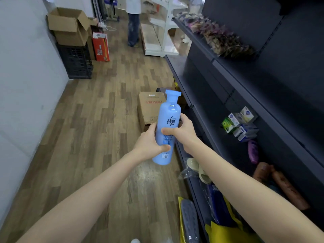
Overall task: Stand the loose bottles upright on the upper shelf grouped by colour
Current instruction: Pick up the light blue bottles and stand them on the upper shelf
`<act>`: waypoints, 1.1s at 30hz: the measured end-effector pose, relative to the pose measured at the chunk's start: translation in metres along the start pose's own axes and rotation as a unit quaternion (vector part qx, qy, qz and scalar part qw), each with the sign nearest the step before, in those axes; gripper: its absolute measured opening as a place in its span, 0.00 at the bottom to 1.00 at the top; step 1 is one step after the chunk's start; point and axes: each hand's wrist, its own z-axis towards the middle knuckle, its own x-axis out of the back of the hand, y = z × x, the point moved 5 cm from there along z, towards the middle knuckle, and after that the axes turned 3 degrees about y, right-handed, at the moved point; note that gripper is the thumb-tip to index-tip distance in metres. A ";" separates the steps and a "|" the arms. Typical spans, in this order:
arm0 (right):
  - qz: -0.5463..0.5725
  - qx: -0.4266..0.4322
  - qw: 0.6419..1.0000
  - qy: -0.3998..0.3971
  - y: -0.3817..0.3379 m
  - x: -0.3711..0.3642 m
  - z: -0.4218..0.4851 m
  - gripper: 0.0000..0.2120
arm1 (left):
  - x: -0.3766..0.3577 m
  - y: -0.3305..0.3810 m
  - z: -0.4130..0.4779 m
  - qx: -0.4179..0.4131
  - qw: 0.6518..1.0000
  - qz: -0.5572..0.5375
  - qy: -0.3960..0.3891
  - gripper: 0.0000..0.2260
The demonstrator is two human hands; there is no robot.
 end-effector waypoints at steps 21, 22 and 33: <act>0.001 -0.008 0.996 0.090 0.007 0.082 0.050 0.22 | -0.064 0.044 0.080 -0.050 0.995 0.028 -0.085 0.35; 0.001 -0.007 0.995 0.096 0.006 0.091 0.052 0.22 | -0.070 0.051 0.084 -0.057 0.994 0.029 -0.090 0.34; 0.005 0.015 0.983 0.183 -0.017 0.195 0.072 0.24 | -0.137 0.137 0.137 -0.174 0.977 0.029 -0.120 0.34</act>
